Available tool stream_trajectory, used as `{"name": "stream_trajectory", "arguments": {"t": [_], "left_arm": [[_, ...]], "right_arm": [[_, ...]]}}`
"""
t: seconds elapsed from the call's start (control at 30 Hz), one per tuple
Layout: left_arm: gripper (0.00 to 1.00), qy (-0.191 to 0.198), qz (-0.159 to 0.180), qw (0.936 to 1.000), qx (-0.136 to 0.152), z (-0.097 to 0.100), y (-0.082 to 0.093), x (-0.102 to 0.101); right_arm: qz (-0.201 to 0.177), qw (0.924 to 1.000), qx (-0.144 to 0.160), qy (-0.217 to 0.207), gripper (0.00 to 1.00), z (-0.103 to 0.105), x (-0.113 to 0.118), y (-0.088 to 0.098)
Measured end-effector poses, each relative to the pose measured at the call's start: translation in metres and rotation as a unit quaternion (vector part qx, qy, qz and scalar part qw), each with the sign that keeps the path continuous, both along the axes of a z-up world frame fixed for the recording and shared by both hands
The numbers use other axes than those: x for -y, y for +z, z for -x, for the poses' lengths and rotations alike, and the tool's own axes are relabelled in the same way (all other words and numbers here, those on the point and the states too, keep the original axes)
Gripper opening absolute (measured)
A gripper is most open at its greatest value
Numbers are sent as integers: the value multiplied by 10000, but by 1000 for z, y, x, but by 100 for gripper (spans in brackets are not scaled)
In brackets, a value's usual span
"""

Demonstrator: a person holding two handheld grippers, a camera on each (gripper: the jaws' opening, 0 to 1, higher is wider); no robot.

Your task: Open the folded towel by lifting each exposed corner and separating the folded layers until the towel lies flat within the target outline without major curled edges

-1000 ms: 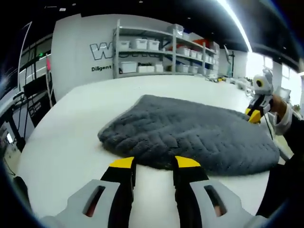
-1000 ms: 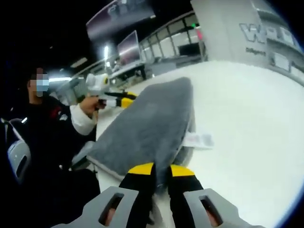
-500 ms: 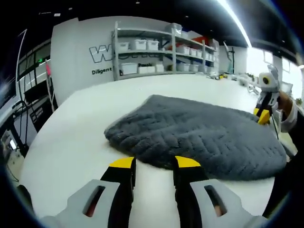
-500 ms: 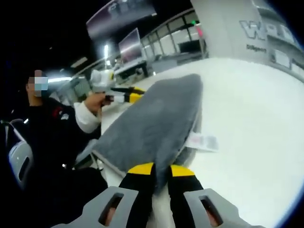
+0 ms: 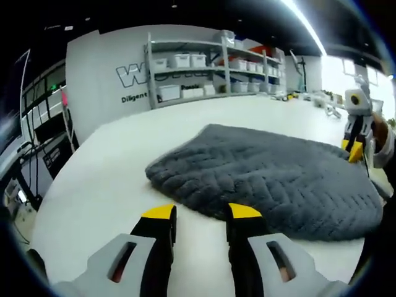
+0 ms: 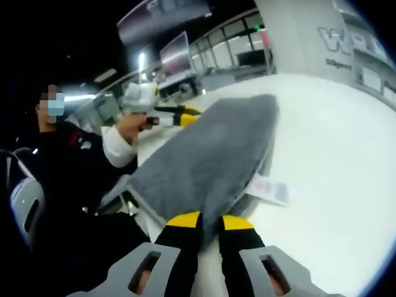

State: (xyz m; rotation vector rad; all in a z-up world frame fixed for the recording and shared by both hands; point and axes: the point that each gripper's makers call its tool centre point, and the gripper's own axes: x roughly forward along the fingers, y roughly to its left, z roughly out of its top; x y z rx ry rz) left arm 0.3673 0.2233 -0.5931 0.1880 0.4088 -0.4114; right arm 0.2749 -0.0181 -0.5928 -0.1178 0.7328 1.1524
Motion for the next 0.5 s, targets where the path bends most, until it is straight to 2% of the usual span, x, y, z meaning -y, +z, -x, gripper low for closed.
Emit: {"name": "stream_trajectory", "arguments": {"t": [0.33,0.5], "left_arm": [[32,-21,-137,9999,65,-2,1,8],[32,-126,-298,9995,-33,-4,1,14]], "right_arm": [[11,9999,-15,117,8,10,-2,-1],[5,9999,-24,145,8,13,-3,-1]]}}
